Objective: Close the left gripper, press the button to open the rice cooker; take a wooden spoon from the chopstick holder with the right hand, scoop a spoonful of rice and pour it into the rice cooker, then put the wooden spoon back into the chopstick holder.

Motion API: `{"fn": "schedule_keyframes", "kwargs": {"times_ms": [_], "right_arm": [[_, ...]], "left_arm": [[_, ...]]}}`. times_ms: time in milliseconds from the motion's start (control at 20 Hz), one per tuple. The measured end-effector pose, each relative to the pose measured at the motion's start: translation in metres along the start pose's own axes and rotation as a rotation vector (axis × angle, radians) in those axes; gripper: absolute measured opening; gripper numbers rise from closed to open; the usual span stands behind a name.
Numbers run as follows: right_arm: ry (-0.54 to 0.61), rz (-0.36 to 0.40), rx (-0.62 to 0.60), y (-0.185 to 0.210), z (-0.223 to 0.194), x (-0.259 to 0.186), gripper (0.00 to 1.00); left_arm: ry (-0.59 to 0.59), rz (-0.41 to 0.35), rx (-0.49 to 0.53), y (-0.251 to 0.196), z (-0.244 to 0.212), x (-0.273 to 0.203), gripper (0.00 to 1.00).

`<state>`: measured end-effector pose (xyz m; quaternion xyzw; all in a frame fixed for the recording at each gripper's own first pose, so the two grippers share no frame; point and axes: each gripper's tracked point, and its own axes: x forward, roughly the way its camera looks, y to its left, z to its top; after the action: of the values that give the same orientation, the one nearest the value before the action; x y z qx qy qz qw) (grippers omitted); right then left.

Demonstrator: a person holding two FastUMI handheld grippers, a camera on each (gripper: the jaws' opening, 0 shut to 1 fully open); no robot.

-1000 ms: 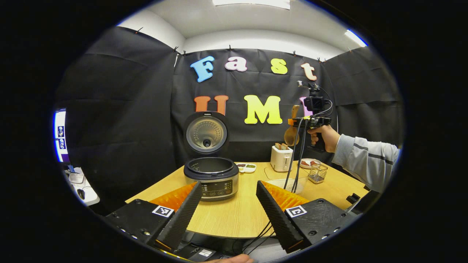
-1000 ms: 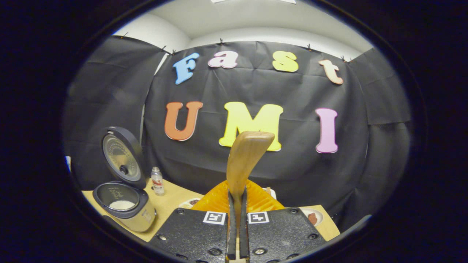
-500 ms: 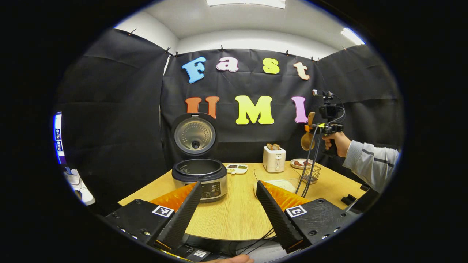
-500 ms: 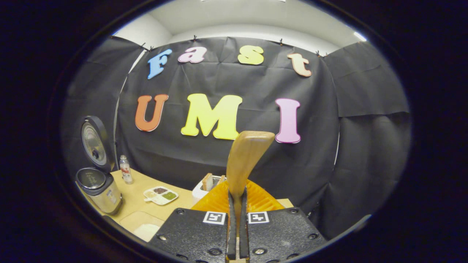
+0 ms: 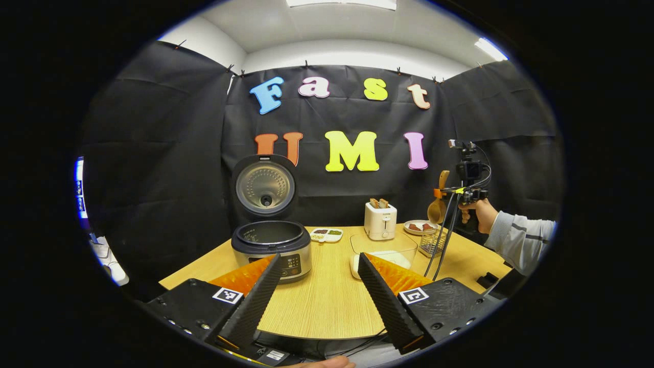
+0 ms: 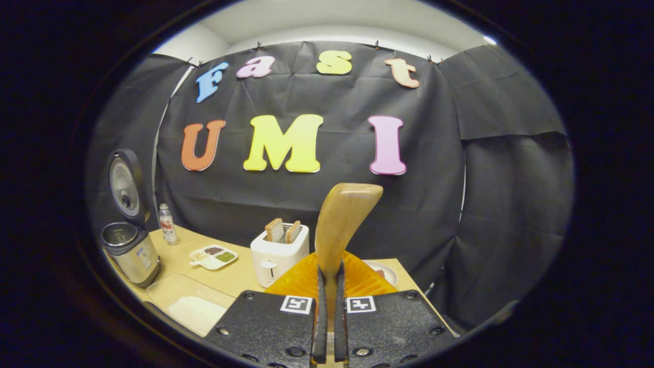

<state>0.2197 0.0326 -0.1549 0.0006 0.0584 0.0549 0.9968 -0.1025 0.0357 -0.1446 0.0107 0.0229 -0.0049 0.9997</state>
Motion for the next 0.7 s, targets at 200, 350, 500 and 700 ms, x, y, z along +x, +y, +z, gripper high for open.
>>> {"fn": "schedule_keyframes", "kwargs": {"times_ms": [200,350,500,700], "right_arm": [[0.044,0.027,0.096,-0.005,-0.038,0.002,0.11],[0.047,0.057,0.162,-0.007,-0.053,0.000,0.13],[-0.024,0.026,0.209,-0.027,-0.032,-0.003,0.31],[-0.055,-0.054,0.202,-0.034,-0.009,-0.025,0.74]], "left_arm": [[-0.004,-0.001,-0.018,-0.001,0.000,0.018,0.96],[-0.006,0.029,-0.002,0.008,0.001,0.035,0.96],[0.003,0.054,0.008,0.015,0.003,0.054,0.96],[0.034,0.101,-0.020,0.035,0.005,0.078,0.95]]}}
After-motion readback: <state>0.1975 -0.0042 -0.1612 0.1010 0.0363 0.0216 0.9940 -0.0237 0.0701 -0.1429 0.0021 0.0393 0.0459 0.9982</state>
